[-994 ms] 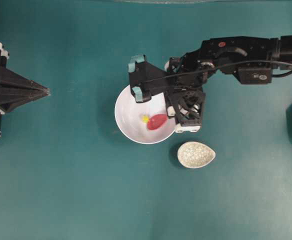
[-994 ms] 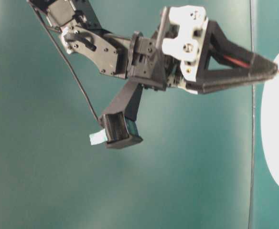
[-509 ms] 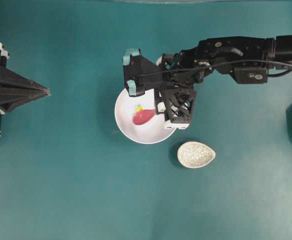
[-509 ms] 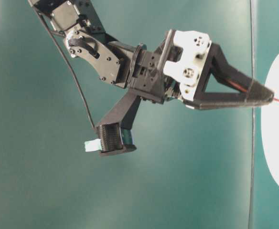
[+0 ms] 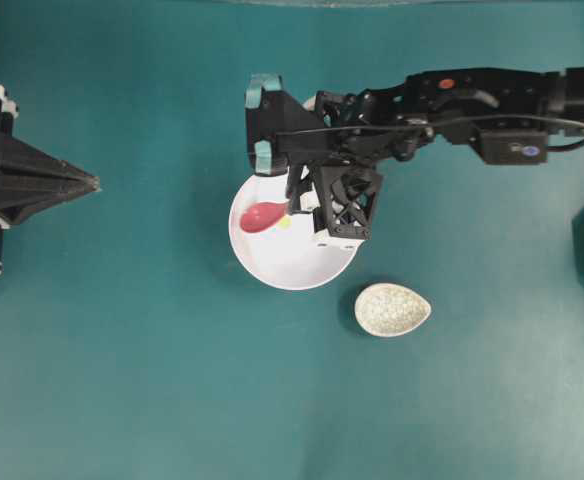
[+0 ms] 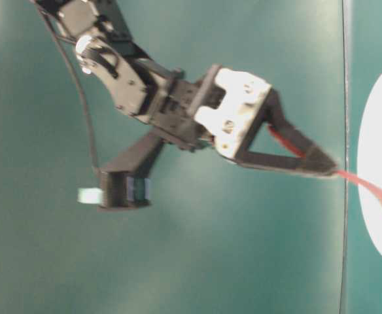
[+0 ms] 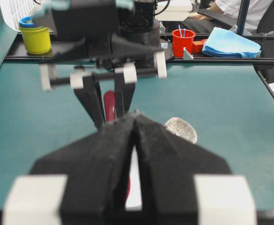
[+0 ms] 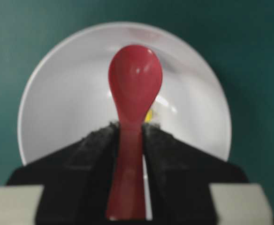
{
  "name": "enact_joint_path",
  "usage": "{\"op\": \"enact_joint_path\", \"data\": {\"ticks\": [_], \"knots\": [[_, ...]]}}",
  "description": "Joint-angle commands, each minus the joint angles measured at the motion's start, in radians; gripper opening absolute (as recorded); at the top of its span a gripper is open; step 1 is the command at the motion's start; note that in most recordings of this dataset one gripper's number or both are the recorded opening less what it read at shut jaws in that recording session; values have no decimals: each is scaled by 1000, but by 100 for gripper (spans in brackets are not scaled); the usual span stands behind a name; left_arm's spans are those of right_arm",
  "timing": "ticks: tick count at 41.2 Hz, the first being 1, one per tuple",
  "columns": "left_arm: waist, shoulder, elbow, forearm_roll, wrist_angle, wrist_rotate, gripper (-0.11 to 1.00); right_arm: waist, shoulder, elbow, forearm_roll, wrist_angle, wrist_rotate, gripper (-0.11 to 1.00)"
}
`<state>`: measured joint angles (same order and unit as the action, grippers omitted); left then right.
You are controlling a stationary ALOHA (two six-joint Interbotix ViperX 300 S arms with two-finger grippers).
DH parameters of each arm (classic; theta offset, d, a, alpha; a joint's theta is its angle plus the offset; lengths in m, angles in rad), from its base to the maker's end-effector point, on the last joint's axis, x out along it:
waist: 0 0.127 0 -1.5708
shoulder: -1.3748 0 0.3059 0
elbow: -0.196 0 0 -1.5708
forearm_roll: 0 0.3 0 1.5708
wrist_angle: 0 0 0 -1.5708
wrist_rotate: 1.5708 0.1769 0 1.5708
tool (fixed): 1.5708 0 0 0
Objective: Scoop the yellow hexagonal prism block from the bowl with a spoon using the right arm.
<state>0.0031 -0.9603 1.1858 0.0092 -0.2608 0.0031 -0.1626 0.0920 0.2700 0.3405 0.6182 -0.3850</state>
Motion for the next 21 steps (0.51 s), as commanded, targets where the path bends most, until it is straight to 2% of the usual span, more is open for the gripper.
{"op": "enact_joint_path", "data": {"ticks": [1,21], "knots": [[2,9,-25,3,-5,3,3,2,-69,-25,2,-9,0,24],[11,9,-26,3,-6,3,3,2,-229,-3,2,-5,2,24]]}}
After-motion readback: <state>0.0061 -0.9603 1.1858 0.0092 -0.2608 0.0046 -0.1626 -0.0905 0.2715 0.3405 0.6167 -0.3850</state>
